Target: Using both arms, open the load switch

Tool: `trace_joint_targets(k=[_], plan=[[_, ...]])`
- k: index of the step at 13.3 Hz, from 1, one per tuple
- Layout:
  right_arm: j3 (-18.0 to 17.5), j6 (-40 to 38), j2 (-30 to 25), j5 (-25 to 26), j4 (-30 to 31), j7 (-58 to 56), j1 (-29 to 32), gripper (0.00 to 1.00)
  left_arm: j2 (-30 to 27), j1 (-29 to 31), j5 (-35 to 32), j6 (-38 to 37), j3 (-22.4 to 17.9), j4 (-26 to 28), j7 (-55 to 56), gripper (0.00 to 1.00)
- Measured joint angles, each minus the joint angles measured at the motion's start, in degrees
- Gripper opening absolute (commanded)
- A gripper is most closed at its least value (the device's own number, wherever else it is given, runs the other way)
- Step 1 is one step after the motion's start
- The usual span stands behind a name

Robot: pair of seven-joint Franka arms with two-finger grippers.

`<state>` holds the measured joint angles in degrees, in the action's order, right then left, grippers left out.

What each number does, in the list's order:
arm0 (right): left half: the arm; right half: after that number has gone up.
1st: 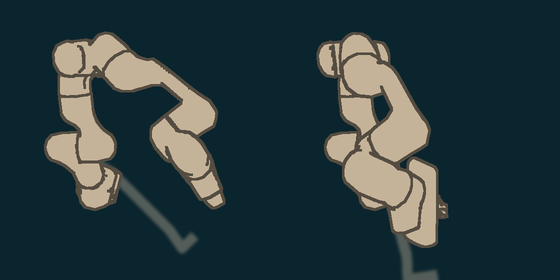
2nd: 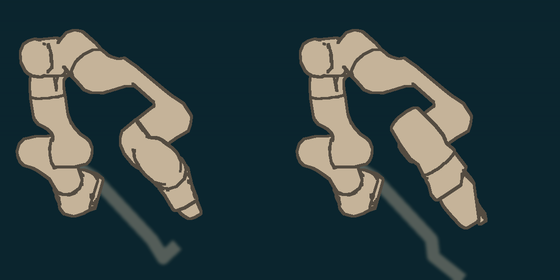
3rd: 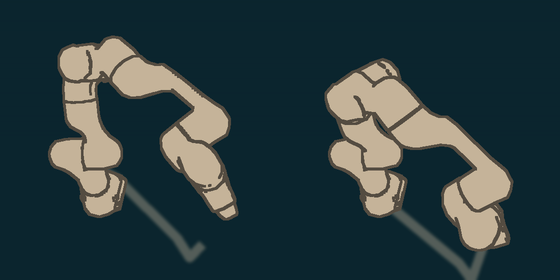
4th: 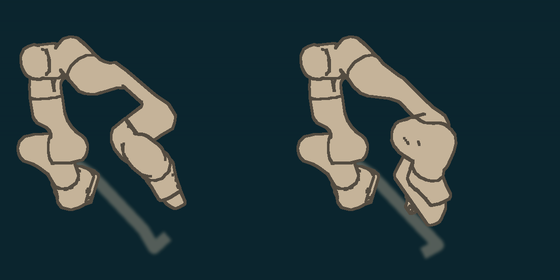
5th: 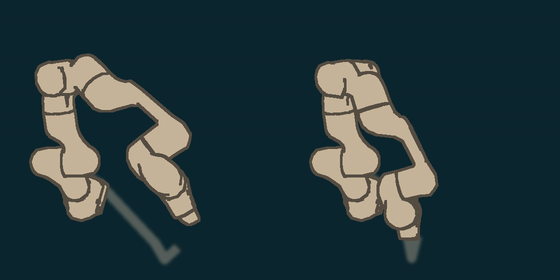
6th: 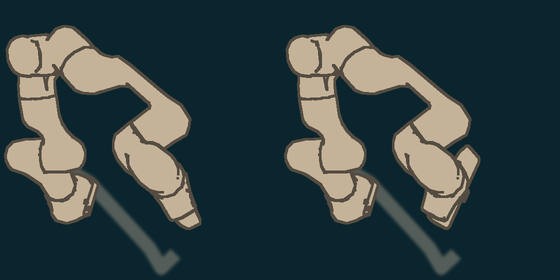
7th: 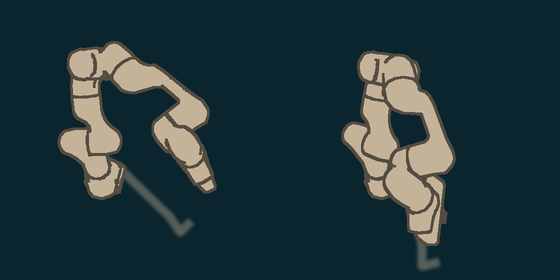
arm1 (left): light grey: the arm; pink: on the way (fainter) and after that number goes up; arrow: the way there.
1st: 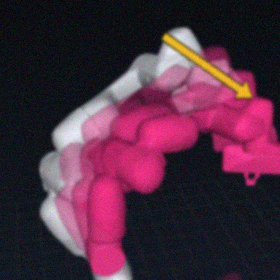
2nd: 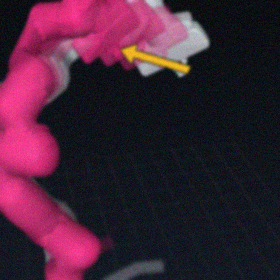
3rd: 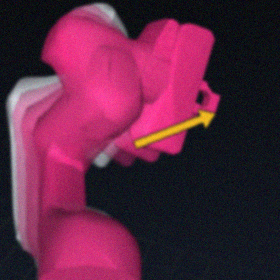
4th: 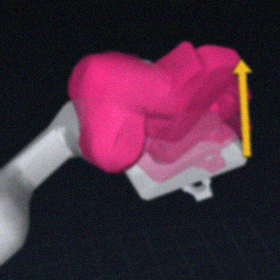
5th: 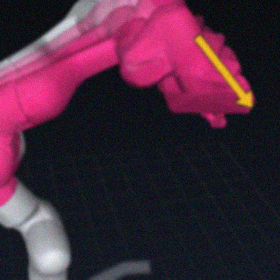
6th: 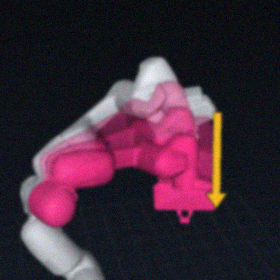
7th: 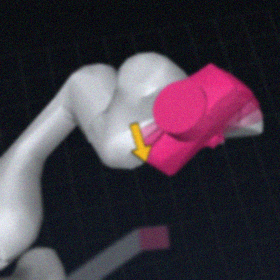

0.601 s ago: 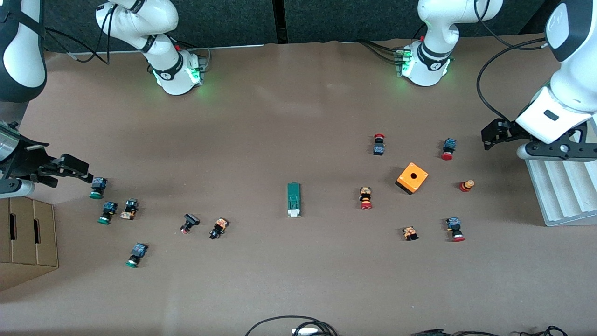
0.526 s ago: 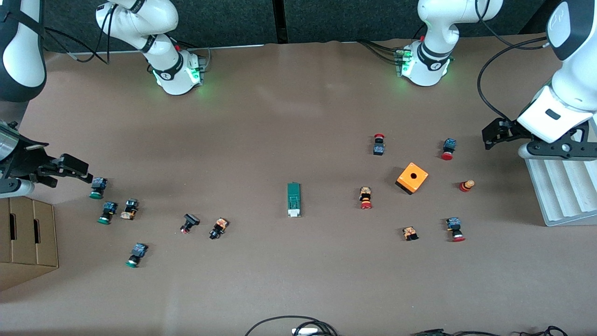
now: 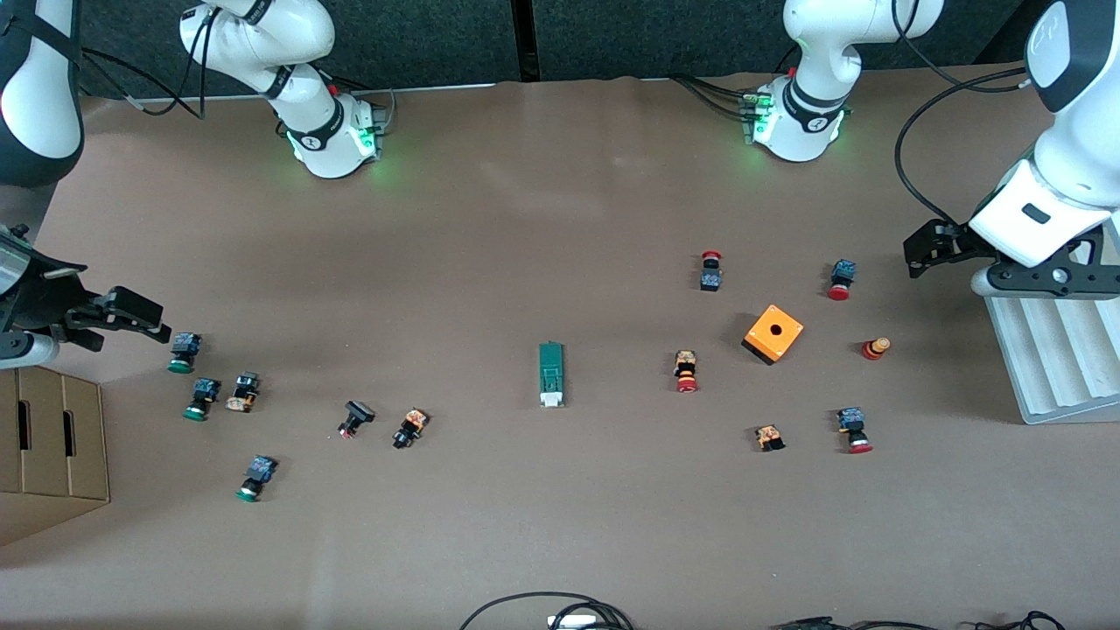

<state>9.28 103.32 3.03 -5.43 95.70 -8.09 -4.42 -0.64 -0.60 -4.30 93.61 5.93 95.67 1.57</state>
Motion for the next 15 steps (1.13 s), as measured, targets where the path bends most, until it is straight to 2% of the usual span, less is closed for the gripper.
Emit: trace_joint_targets(k=[3, 6, 12, 15], plan=[[0.0, -0.2, 0.0, 0.0, 0.0, 0.0, 0.0, 1.00, 0.0, 0.0, 0.0, -0.3, 0.2, 0.0, 0.1, 1.00], [0.1, -0.2, 0.0, 0.0, 0.0, 0.0, 0.0, 1.00, 0.0, -0.1, 0.0, -1.4, 2.2, 0.0, 2.2, 1.00], [0.3, -0.2, 0.1, 0.0, 0.0, 0.2, 0.2, 1.00, 0.0, -0.5, 2.5, -1.3, 11.2, -0.1, 18.0, 1.00], [0.1, -0.2, 0.5, 0.0, 0.1, 1.7, 0.1, 1.00, 0.8, -0.6, 4.0, 3.2, 16.5, 0.0, 27.0, 1.00]])
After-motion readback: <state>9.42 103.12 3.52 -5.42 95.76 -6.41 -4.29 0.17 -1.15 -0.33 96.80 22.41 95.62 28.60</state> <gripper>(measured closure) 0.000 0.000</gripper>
